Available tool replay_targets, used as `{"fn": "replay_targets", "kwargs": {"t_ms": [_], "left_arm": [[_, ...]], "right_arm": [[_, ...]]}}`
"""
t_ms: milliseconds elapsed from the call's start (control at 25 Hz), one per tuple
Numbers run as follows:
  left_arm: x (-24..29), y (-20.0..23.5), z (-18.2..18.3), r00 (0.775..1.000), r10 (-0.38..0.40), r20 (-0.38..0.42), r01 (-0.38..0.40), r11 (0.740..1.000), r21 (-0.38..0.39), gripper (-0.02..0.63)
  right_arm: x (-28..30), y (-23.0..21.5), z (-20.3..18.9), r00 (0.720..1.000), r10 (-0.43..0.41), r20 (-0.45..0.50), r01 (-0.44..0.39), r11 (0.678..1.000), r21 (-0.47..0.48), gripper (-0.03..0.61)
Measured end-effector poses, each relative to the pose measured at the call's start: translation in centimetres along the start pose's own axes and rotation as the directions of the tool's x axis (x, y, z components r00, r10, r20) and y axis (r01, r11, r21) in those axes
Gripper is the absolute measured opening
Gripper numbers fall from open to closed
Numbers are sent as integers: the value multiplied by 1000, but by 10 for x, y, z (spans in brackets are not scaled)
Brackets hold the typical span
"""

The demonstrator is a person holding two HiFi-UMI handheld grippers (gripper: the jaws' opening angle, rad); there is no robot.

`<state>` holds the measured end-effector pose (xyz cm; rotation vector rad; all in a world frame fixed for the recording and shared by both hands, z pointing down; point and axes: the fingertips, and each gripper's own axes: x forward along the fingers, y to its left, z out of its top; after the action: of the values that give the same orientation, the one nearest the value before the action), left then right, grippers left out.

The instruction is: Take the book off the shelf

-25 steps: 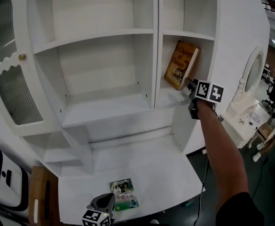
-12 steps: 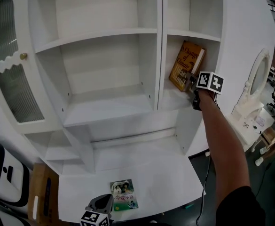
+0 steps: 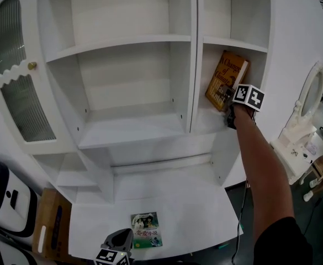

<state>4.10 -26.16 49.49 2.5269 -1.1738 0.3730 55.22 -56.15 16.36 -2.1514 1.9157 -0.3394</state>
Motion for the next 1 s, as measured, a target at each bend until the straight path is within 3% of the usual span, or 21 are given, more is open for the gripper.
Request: {"fn": "replay_targets", "kwargs": {"t_ms": [160, 360, 600, 1000], "left_arm": [[-1, -3, -2, 1000, 21, 5, -21, 1000, -17, 11], [-3, -15, -9, 999, 39, 9, -39, 999, -33, 11], [-6, -33, -17, 999, 42, 26, -41, 999, -31, 11], [-25, -48, -19, 1000, -20, 23, 19, 999, 45, 11]], "right_arm": [[1, 3, -1, 1000, 17, 12, -17, 1000, 11, 164], [-8, 6, 2, 999, 34, 39, -34, 999, 19, 161], [-35, 21, 17, 990, 120, 77, -122, 992, 28, 158], [-128, 53, 10, 949, 286, 131, -304, 942, 140, 158]]}}
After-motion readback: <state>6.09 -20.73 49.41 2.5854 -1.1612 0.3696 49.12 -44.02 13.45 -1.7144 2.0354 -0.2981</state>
